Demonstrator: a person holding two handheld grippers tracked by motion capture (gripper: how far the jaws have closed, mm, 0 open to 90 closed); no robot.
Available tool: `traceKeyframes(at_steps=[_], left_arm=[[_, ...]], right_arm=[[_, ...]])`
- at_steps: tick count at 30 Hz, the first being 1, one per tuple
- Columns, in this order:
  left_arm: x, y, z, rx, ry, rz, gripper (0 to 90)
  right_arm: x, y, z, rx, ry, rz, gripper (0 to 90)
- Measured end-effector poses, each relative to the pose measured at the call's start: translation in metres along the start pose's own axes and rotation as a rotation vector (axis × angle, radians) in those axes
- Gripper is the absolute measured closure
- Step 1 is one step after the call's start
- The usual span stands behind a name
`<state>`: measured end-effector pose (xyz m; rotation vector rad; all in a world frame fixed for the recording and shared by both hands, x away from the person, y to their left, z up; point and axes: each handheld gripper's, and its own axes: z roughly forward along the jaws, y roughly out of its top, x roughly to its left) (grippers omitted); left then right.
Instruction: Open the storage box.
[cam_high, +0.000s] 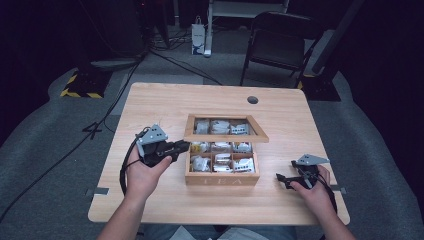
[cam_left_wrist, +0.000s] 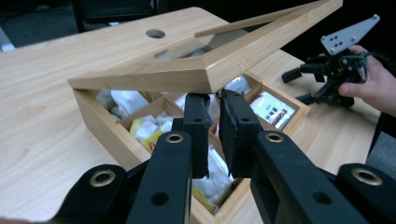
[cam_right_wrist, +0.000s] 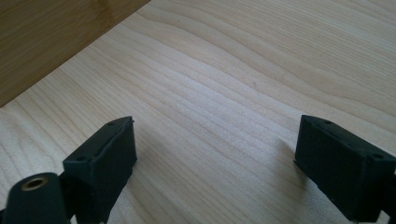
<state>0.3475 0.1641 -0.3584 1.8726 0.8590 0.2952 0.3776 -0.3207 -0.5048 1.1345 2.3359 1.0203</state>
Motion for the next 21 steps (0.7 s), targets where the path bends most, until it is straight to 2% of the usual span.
traceKeyframes(at_steps=[11,16,21], left_arm=[[0.007,0.03,0.009,-0.03,0.029,0.011,79.8],[0.01,0.036,0.012,-0.029,0.043,0.014,78.8],[0.013,0.042,0.015,-0.035,0.05,0.018,77.8]], right_arm=[[0.0,0.0,-0.001,-0.001,0.003,-0.008,15.1],[0.0,0.0,-0.001,-0.004,0.006,-0.012,16.7],[0.003,0.0,-0.002,-0.016,0.005,-0.007,23.8]])
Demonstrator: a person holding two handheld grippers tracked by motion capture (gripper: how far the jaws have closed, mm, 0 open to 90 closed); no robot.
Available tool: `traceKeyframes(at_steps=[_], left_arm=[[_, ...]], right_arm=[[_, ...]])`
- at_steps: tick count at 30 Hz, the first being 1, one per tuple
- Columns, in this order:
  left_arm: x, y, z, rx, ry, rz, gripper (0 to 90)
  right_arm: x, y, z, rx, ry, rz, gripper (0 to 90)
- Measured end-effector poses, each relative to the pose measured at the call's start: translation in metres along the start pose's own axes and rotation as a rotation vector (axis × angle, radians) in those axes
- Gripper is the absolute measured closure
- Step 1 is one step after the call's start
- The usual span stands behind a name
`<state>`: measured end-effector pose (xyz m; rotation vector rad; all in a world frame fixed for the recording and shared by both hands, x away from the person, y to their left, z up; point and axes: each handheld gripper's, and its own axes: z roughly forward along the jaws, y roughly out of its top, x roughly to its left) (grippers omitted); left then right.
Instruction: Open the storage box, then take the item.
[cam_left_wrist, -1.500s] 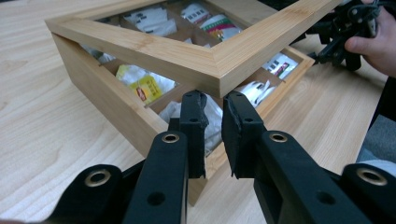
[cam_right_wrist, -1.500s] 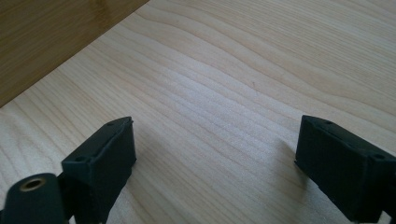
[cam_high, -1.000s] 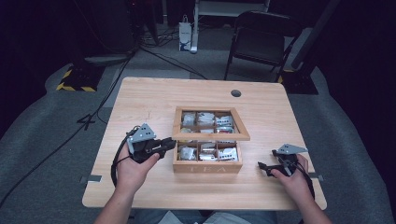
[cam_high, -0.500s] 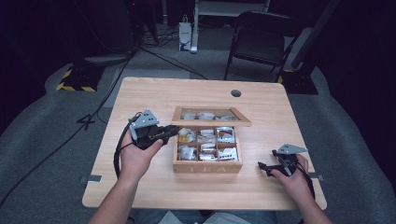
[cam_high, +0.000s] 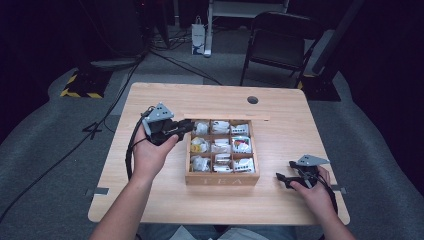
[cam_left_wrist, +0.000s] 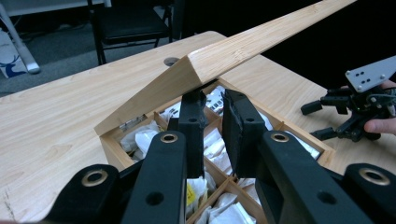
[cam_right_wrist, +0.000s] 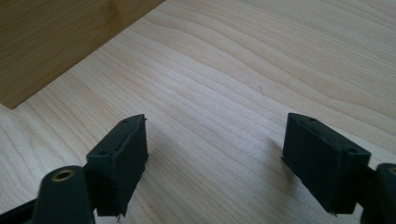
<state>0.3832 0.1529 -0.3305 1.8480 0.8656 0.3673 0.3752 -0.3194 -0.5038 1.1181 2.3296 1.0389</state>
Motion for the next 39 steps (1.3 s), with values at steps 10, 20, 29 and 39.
traceKeyframes(at_steps=[10,20,29,39], left_arm=[[0.001,0.003,0.001,0.004,0.003,0.006,77.2],[0.0,0.003,0.001,0.012,0.006,0.011,76.6],[0.0,0.002,0.001,0.009,0.008,0.01,76.5],[-0.001,0.001,0.001,0.014,0.01,0.005,76.4]], right_arm=[[0.004,0.01,-0.004,-0.001,0.038,0.014,33.8],[0.016,0.037,-0.024,-0.064,0.094,0.001,35.9],[0.034,0.067,-0.03,-0.094,0.148,-0.066,40.5],[0.057,0.094,-0.026,-0.103,0.192,-0.134,45.2]])
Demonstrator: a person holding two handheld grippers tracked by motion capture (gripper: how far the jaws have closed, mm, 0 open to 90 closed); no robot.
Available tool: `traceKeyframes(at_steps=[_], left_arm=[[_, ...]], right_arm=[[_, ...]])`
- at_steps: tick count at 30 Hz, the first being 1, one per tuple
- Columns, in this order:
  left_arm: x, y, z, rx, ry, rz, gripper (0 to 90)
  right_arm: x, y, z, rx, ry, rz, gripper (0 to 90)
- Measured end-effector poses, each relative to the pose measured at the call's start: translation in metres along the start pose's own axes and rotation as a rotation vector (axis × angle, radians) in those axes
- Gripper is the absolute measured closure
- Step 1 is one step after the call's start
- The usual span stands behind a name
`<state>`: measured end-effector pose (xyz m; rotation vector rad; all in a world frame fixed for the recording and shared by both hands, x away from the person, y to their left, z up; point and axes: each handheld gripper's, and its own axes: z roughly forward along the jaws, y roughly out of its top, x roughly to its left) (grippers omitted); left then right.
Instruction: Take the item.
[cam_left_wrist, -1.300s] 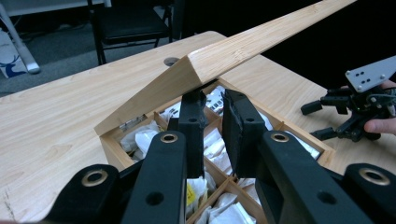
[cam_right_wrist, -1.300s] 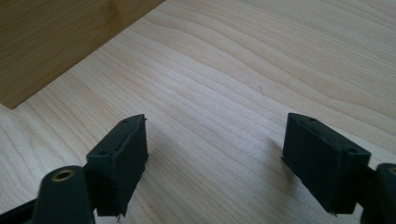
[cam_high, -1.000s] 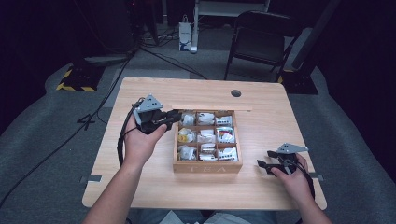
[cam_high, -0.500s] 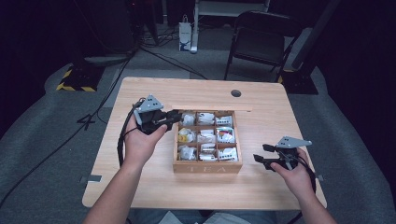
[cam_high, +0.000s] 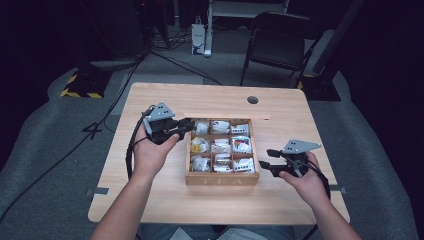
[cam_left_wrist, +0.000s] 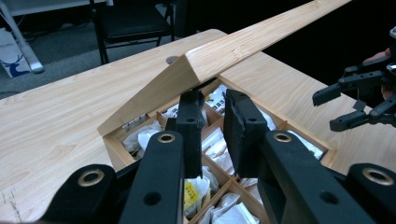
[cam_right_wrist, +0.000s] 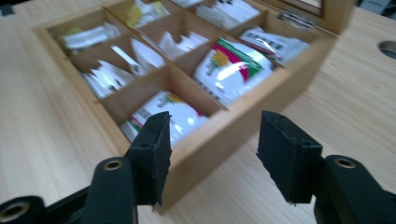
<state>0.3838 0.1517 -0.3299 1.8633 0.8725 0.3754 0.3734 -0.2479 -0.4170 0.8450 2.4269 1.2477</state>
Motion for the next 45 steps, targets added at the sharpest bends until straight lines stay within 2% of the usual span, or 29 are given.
traceKeyframes(at_steps=[2,3,6,8,15,29,39,45], left_arm=[[0.0,0.0,0.0,0.001,0.0,0.0,76.2],[0.0,0.0,0.0,0.002,-0.002,0.001,76.1],[0.0,-0.001,0.0,0.002,-0.002,0.003,76.1],[-0.001,-0.001,0.0,0.008,0.003,0.019,75.8],[0.0,-0.001,0.0,0.001,-0.002,0.014,75.7],[0.0,0.001,0.0,0.008,-0.004,0.011,75.6],[0.0,0.002,-0.002,0.005,-0.002,0.011,75.6],[0.0,0.001,-0.002,0.005,-0.002,0.012,75.6]], right_arm=[[0.005,0.006,0.004,0.001,0.013,-0.011,47.8],[0.01,0.013,0.008,-0.004,0.037,-0.014,49.2],[0.014,0.019,0.013,-0.01,0.046,-0.018,49.5],[0.018,0.026,0.019,-0.015,0.053,-0.021,51.1],[0.031,0.044,0.04,0.001,0.096,-0.057,53.6],[0.046,0.058,0.074,0.044,0.145,-0.071,56.0],[0.051,0.058,0.095,0.098,0.173,-0.079,61.0],[0.051,0.056,0.102,0.123,0.17,-0.077,64.7]])
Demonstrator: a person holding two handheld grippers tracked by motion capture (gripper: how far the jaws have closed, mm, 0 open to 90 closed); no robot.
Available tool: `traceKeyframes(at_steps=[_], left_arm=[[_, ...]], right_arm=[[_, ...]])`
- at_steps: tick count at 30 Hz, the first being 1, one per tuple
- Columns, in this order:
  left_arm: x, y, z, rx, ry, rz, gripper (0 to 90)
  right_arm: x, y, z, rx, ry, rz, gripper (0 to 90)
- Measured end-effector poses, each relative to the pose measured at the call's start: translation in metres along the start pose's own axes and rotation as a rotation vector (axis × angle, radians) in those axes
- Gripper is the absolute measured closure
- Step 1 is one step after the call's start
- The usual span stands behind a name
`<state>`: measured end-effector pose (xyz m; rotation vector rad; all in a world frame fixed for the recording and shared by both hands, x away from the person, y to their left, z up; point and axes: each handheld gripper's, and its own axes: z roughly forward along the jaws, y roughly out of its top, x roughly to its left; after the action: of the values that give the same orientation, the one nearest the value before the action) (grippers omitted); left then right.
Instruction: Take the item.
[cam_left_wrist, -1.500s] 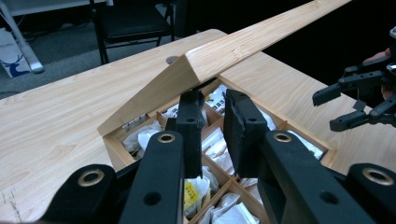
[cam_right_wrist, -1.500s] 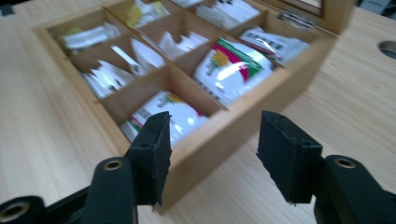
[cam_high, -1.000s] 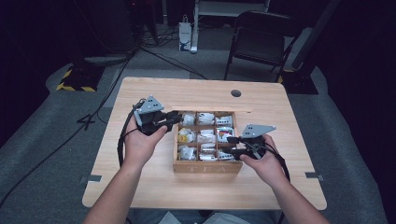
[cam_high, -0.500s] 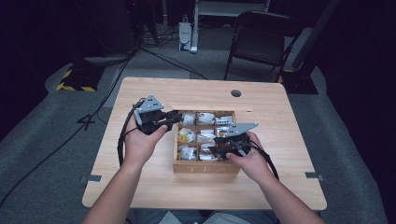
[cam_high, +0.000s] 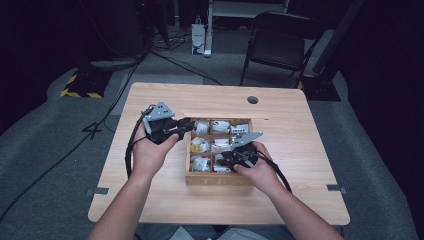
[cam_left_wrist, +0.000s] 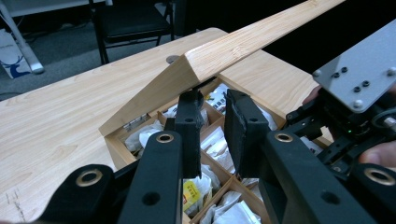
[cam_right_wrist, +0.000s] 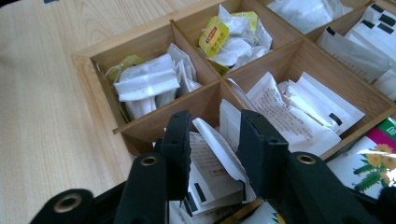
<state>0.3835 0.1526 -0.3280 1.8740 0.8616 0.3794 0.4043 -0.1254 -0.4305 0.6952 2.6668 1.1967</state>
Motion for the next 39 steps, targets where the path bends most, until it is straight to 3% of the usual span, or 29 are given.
traceKeyframes(at_steps=[11,16,23,39], left_arm=[[0.0,0.0,0.0,0.001,-0.001,0.001,75.3],[0.0,-0.001,0.0,0.0,-0.001,0.001,75.2],[0.0,-0.001,0.0,-0.001,-0.002,0.001,75.1],[0.0,-0.001,-0.001,0.005,-0.005,0.002,74.9]], right_arm=[[-0.003,-0.005,0.011,0.047,-0.003,0.009,71.4],[-0.002,-0.005,0.012,0.073,-0.025,-0.011,85.3],[0.0,-0.005,0.013,0.085,-0.032,-0.05,86.6],[0.007,-0.003,0.005,0.042,-0.077,-0.129,87.0]])
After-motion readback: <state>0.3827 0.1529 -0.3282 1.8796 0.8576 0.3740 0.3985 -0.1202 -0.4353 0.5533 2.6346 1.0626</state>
